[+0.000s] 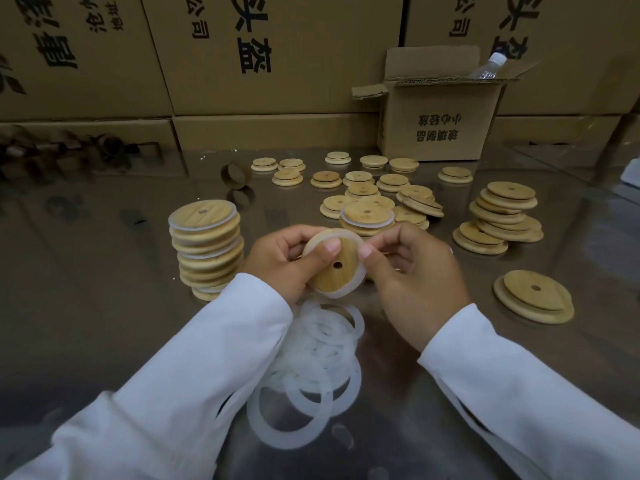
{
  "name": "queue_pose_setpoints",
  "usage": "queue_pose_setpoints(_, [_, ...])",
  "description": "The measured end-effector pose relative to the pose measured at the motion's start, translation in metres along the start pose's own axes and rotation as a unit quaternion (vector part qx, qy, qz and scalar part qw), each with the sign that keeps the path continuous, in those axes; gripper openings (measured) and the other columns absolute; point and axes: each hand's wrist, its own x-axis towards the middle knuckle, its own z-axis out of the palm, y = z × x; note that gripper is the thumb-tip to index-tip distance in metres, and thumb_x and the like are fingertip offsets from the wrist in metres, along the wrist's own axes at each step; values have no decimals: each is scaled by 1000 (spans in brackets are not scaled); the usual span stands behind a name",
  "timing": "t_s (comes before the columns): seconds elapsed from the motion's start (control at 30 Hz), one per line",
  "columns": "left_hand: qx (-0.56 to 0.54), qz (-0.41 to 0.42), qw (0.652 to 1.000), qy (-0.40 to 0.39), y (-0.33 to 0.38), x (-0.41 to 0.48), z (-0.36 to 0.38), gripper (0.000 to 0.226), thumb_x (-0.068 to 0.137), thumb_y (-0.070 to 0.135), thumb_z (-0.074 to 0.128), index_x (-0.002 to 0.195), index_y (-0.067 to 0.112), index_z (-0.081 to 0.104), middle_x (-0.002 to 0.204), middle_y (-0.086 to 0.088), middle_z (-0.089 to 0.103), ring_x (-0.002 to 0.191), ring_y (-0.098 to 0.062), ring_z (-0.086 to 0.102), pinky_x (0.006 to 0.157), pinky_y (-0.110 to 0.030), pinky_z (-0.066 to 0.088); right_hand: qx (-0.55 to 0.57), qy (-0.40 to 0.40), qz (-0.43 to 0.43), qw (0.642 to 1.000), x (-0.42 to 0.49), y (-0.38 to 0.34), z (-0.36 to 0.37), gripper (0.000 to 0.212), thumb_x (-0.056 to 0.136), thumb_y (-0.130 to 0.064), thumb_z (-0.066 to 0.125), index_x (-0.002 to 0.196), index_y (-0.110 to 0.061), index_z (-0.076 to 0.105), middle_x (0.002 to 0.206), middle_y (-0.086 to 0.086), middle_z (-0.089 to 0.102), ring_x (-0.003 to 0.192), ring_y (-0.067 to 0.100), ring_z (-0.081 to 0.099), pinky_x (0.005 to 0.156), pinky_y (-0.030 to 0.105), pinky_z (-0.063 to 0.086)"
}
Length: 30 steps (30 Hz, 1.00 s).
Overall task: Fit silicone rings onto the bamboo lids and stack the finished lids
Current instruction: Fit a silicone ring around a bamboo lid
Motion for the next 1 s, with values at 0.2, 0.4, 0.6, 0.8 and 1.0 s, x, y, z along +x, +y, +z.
queue_pose_setpoints(0.2, [-18,-29,998,57,0,3,1,5,77,19,67,80,21,70,74,-2,73,75,-24,69,73,-45,56,-59,21,-34,997,-1,0,0,15,85,-29,61,76,-36,52,78,-24,57,86,-18,49,61,-5,35])
queue_pose_setpoints(0.4, [-29,-28,999,32,1,1,3,17,64,27,70,79,19,70,72,-3,72,68,-19,69,67,-38,58,-73,28,-53,996,-1,1,1,13,80,-32,65,74,-35,55,74,-22,60,83,-13,54,61,-1,40])
queue_pose_setpoints(0.6, [43,-15,999,8,2,0,1,15,67,23,74,82,21,70,79,-4,73,77,-20,69,70,-33,56,-65,24,-12,998,0,3,0,15,80,-24,68,69,-29,59,70,-17,62,68,-5,59,54,7,46])
queue_pose_setpoints(0.8, [118,36,992,-29,7,1,-2,13,80,9,66,87,20,67,85,-3,70,80,-16,66,72,-25,55,28,-35,104,994,8,2,-4,15,78,-17,70,65,-22,66,72,-3,69,76,17,66,76,37,55])
queue_pose_setpoints(1.0, [126,67,988,-55,13,1,-7,16,81,6,63,89,20,65,86,0,69,76,-5,65,69,-17,53,145,-110,202,962,13,-4,-13,15,80,-10,69,66,-17,68,82,9,72,84,21,69,57,28,55])
